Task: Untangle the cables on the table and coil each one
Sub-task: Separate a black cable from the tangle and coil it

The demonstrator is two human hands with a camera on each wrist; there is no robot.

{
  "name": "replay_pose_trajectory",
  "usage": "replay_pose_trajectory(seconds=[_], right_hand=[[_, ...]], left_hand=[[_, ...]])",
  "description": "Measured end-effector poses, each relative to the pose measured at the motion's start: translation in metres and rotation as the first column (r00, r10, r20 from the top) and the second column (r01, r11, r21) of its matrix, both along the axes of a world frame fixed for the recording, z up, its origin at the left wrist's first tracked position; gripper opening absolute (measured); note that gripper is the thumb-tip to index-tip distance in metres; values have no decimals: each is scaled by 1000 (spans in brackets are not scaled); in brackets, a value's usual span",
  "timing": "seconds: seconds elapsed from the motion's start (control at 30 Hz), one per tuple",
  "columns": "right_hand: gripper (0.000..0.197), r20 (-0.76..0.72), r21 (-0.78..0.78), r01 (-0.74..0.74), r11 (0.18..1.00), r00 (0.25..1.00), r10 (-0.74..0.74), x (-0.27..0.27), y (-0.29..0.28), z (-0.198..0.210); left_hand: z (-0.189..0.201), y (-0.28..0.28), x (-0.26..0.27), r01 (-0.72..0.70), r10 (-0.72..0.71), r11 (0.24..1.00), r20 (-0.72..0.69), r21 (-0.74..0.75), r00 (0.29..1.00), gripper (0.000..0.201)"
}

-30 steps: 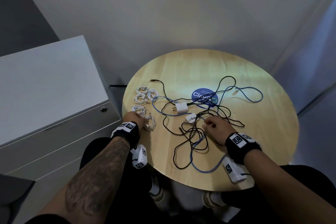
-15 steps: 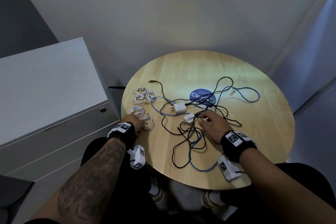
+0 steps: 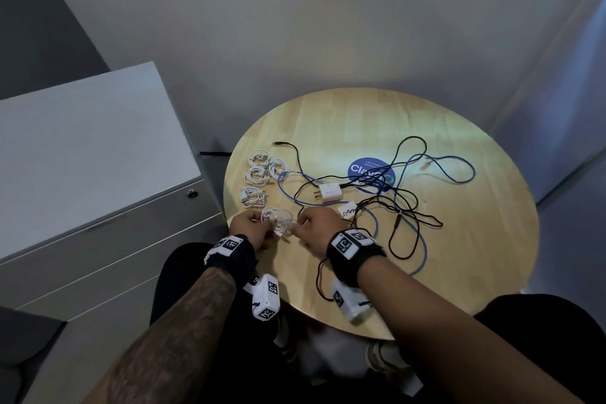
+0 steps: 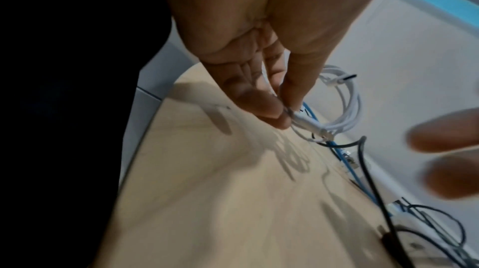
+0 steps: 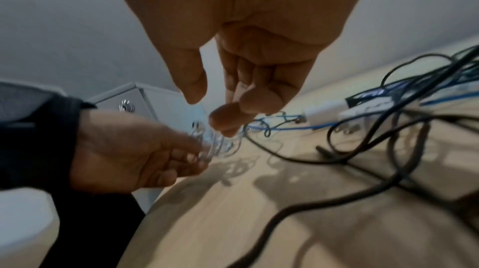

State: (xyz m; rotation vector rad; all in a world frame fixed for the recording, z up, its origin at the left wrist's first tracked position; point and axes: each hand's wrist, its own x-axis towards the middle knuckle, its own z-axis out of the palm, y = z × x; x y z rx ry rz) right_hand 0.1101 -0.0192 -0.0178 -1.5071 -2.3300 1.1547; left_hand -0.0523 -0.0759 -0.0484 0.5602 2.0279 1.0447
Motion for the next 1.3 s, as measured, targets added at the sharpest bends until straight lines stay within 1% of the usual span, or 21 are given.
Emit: replay_pose_trajectory(seconds=[0.07,0.1,0.17,0.27,0.3,0.33,0.43,0.47,0.53,0.57,0.63,0.7,0.83,0.9,0.93,1.0,1.07,1.1,1.13,1.23,1.3], right_hand=[[26,-80,-135,96,986,991,-107,-16,-5,-10],[26,-102,-166,141,976,982,-159,-22,-6,-15],[32,-128,-188,219,957,961,-245,-32,-4,-23],[52,-173,-196,324,926,918,-358,-41,-2,-20],[51,-179,-202,330,922,913,-366,-42,-1,-19],[46,-185,-213,321,923,914,-360,-45,0,-18],[13,-241,-269,298,916,900,-364,-48,4,-20],[10,-262,-304,304,903,884,-386,-48,5,-19],[12,-296,-398,309,864,848,-440,-49,6,-16],[11,-318,-445,306,841,824,-468,-49,8,-15],[8,-371,-537,299,789,756,-539,-48,9,-12],[8,-416,-590,294,752,687,-596,-48,7,-12],[13,-410,-656,319,684,610,-678,-48,6,-18],[12,-399,-733,287,616,551,-733,-47,10,-20],[11,-396,-761,259,594,540,-743,-47,12,-20],[9,-401,-761,240,602,554,-729,-47,13,-17],[6,-411,-719,273,639,574,-708,-47,13,-13],[4,-417,-680,289,674,605,-679,-47,12,-10],[7,-425,-630,289,721,648,-632,-47,11,-9],[24,-472,-416,214,884,780,-411,-46,6,-7],[29,-443,-299,205,932,835,-326,-48,5,-9]], left_hand=[[4,0,4,-15,12,999,67,46,998,7],[5,0,6,-20,14,998,94,64,995,7],[9,-1,7,-24,11,996,139,88,990,7],[12,0,5,-58,31,991,220,121,975,7],[12,1,3,-68,35,989,245,128,969,6],[13,0,2,-75,38,988,265,132,964,5],[12,0,-2,-101,49,984,323,148,945,5],[13,0,-3,-115,55,981,345,158,937,6],[13,1,-6,-149,74,973,378,176,923,8],[12,1,-7,-159,77,971,390,181,918,13],[12,1,-7,-153,67,974,429,168,901,22],[12,1,-7,-155,74,977,446,148,892,24],[10,2,-7,-196,105,968,459,154,882,21],[12,4,-10,-198,88,965,498,173,863,11],[14,5,-11,-191,69,963,511,189,857,7],[18,6,-14,-173,53,963,486,205,872,9],[18,7,-14,-183,81,964,438,195,895,7],[17,6,-14,-184,91,964,414,192,906,9],[15,6,-13,-183,97,965,395,186,914,11],[13,5,-10,-190,122,969,366,158,923,13],[14,5,-9,-206,140,967,357,152,923,11]])
